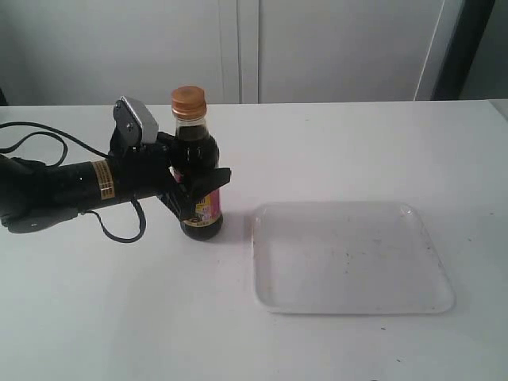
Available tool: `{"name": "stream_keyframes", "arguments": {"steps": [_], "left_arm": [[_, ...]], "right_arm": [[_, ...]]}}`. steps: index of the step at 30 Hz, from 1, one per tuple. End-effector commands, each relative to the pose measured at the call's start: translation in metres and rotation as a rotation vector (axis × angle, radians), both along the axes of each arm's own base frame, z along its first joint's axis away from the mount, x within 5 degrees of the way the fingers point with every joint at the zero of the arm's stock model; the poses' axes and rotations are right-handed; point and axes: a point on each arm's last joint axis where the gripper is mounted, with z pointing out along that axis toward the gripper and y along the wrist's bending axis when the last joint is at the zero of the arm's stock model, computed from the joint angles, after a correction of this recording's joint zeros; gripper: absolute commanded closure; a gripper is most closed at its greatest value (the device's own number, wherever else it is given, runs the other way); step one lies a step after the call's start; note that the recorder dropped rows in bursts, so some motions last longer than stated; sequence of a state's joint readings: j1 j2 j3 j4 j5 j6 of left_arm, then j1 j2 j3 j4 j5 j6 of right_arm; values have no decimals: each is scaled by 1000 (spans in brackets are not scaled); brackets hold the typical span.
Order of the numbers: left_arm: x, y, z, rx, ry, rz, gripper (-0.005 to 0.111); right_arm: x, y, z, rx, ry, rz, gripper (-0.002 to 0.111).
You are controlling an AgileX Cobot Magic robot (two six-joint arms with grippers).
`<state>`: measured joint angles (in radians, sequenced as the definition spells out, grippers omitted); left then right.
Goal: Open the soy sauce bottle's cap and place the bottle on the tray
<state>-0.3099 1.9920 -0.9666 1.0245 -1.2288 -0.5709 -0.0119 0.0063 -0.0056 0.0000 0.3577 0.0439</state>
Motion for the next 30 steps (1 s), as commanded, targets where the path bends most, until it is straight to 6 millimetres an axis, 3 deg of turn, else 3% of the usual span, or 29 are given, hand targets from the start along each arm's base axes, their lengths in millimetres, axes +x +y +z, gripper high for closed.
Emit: {"name": "stream_keyframes", "arguments": {"steps": [1,23,30], "left_arm": [[-3,-2,1,24,-7,-32,107],[-3,-2,1,24,-7,-32,107],[-3,-2,1,24,-7,-32,107]], "right_arm": [[0,0,-1,-11,-7,2,108],[0,0,1,-27,-27,2,108],[2,0,12,-28,-149,3,108]]}}
